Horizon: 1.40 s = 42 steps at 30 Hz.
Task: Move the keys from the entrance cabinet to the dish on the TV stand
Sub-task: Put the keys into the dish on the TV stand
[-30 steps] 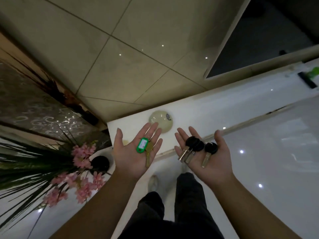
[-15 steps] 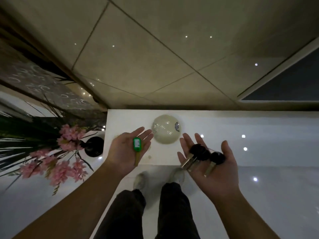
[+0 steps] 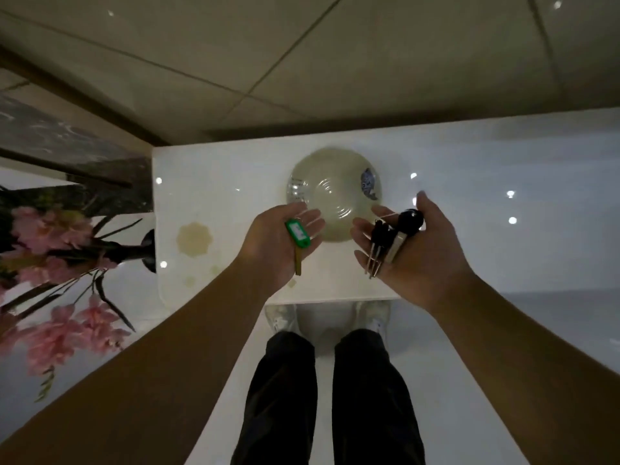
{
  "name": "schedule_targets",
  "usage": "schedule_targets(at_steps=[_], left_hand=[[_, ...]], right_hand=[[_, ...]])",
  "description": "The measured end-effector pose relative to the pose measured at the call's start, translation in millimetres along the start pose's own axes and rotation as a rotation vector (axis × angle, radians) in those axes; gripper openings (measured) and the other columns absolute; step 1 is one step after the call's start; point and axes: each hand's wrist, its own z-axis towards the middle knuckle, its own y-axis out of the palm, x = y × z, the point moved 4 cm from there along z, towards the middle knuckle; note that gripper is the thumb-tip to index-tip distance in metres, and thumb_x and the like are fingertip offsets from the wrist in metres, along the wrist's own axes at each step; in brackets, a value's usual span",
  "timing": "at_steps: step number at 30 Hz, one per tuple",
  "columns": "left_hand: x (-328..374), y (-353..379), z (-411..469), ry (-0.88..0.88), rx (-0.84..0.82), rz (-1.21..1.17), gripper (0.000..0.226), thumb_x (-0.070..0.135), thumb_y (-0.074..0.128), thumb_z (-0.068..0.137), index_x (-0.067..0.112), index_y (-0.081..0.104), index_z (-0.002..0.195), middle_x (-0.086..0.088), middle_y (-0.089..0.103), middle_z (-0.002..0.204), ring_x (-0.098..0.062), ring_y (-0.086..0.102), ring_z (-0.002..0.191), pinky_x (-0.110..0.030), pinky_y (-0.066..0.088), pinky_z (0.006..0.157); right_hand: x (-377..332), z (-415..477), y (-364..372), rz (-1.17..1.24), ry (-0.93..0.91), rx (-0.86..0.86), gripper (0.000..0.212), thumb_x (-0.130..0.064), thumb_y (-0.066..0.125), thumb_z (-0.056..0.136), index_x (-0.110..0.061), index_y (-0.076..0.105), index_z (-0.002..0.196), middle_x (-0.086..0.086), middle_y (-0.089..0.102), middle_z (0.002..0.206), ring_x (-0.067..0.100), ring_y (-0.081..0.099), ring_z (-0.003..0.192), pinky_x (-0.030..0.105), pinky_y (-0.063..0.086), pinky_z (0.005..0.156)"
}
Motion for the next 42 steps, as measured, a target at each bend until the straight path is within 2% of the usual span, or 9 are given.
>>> schedule_targets(at_steps=[5, 8, 11, 23, 26, 28, 33, 37, 42], left_hand=[[-18.7, -5.5, 19.2, -0.012, -0.063, -0.001, 0.036, 0.022, 0.059, 0.085, 0.01, 0.059, 0.119, -0.015, 0.068, 0.123, -0.027, 0.067, 0.111, -0.039, 0.053, 0.089], [-17.9, -11.1, 22.1, -0.028, -0.081, -0.04, 0.049, 0.03, 0.055, 0.088, 0.004, 0.056, 0.13, -0.017, 0.066, 0.129, -0.029, 0.064, 0.117, -0.041, 0.051, 0.093], [-13.0, -13.9, 21.2, -0.05, -0.085, -0.061, 0.046, 0.035, 0.046, 0.096, 0.006, 0.056, 0.129, -0.016, 0.066, 0.129, -0.028, 0.063, 0.118, -0.042, 0.05, 0.094], [1.6, -16.0, 30.0, -0.086, -0.102, -0.072, 0.052, 0.037, 0.059, 0.081, 0.01, 0.058, 0.126, -0.014, 0.065, 0.129, -0.027, 0.062, 0.119, -0.042, 0.047, 0.099], [0.1, -14.5, 27.6, -0.088, -0.085, -0.081, 0.049, 0.036, 0.057, 0.085, 0.008, 0.059, 0.126, -0.017, 0.063, 0.132, -0.027, 0.061, 0.12, -0.042, 0.043, 0.104], [0.6, -11.6, 22.5, -0.083, -0.062, -0.08, 0.055, 0.034, 0.058, 0.084, 0.007, 0.056, 0.131, -0.018, 0.061, 0.135, -0.027, 0.06, 0.121, -0.042, 0.041, 0.106], [9.6, 3.6, 6.0, -0.016, -0.072, -0.121, 0.081, 0.035, 0.069, 0.065, -0.001, 0.05, 0.134, -0.021, 0.058, 0.133, -0.029, 0.06, 0.109, -0.038, 0.047, 0.092], [16.6, 12.6, 1.4, 0.042, -0.106, -0.056, 0.058, 0.038, 0.064, 0.065, 0.007, 0.064, 0.113, -0.013, 0.062, 0.128, -0.026, 0.056, 0.117, -0.037, 0.045, 0.087], [14.4, 14.1, 4.7, 0.053, -0.088, -0.055, 0.061, 0.039, 0.063, 0.07, 0.008, 0.061, 0.122, -0.014, 0.062, 0.132, -0.026, 0.057, 0.124, -0.038, 0.048, 0.094]], right_hand=[[-10.5, 54.3, 9.7, -0.098, -0.068, -0.014, 0.048, -0.053, 0.054, 0.093, -0.013, 0.067, 0.118, 0.01, 0.071, 0.118, 0.026, 0.066, 0.113, 0.042, 0.052, 0.098], [-16.6, 67.6, 22.1, -0.223, -0.141, -0.04, 0.038, -0.044, 0.051, 0.096, -0.015, 0.07, 0.111, 0.006, 0.078, 0.103, 0.022, 0.074, 0.095, 0.036, 0.061, 0.077], [-22.8, 71.7, 31.6, -0.289, -0.18, -0.031, 0.036, -0.042, 0.049, 0.095, -0.017, 0.072, 0.108, 0.011, 0.074, 0.117, 0.025, 0.073, 0.099, 0.036, 0.061, 0.07], [-46.1, 77.7, 48.5, -0.574, -0.337, 0.21, 0.014, -0.032, 0.051, 0.099, -0.024, 0.057, 0.108, -0.004, 0.064, 0.106, 0.015, 0.06, 0.096, 0.035, 0.044, 0.093], [-48.9, 70.7, 45.8, -0.809, -0.514, 0.325, 0.014, -0.016, 0.051, 0.097, -0.014, 0.064, 0.1, -0.001, 0.063, 0.092, 0.012, 0.056, 0.083, 0.02, 0.05, 0.074], [-40.2, 59.5, 45.6, -0.893, -0.591, 0.372, 0.021, -0.012, 0.053, 0.093, -0.023, 0.063, 0.079, -0.003, 0.06, 0.077, 0.013, 0.054, 0.074, 0.026, 0.047, 0.065], [20.3, 39.7, 71.8, -1.173, -0.366, 0.004, 0.025, -0.024, 0.062, 0.091, -0.033, 0.061, 0.069, -0.002, 0.067, 0.075, 0.012, 0.061, 0.07, 0.026, 0.045, 0.06], [33.0, 41.2, 76.7, -1.062, -0.319, 0.017, 0.014, -0.021, 0.066, 0.091, -0.027, 0.064, 0.078, 0.005, 0.073, 0.083, 0.026, 0.07, 0.085, 0.033, 0.053, 0.07], [35.2, 51.1, 70.8, -0.851, -0.184, 0.063, 0.015, -0.017, 0.07, 0.088, -0.016, 0.063, 0.101, 0.008, 0.073, 0.097, 0.029, 0.071, 0.091, 0.041, 0.057, 0.075]])
